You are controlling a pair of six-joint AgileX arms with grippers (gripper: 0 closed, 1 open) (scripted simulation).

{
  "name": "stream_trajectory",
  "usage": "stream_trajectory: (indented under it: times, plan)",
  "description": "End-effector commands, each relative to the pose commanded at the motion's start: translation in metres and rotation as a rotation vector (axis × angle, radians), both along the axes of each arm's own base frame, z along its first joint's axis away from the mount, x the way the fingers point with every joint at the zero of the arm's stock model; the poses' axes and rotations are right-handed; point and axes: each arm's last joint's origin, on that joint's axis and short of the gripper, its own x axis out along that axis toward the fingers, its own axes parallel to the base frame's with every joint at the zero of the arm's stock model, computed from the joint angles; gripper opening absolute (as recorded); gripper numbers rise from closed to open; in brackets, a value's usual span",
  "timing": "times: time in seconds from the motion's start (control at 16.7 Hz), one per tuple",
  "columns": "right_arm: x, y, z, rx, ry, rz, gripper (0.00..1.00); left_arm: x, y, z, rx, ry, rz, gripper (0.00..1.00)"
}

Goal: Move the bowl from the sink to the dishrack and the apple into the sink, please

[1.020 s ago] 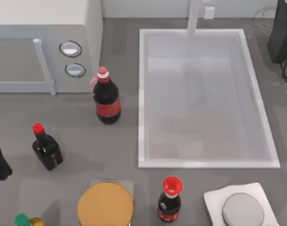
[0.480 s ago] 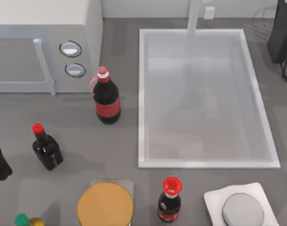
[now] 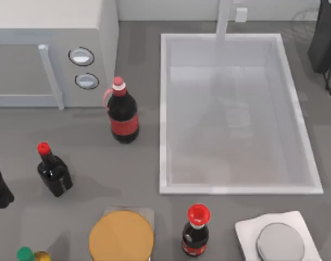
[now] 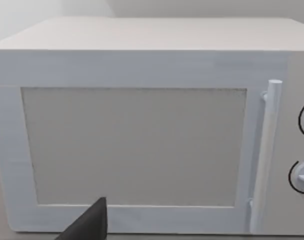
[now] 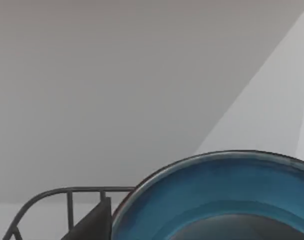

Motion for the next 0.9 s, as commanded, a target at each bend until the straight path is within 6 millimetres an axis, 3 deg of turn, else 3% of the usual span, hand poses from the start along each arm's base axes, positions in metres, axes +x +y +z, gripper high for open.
stream_trajectory:
  times: [0.24,0.54,0.72,0.9]
  plan:
    - [-0.031,0.018,0.024,-0.004,-0.007,0.0,1.0,0.0,0.0,0.0,0.0,0.0,0.0,1.0]
    - [-0.104,0.054,0.048,-0.006,-0.013,0.0,1.0,0.0,0.0,0.0,0.0,0.0,0.0,1.0]
    - [-0.158,0.074,0.046,-0.006,-0.016,0.001,1.0,0.0,0.0,0.0,0.0,0.0,0.0,1.0]
    - [-0.207,0.088,0.028,-0.006,-0.022,0.003,1.0,0.0,0.0,0.0,0.0,0.0,0.0,1.0]
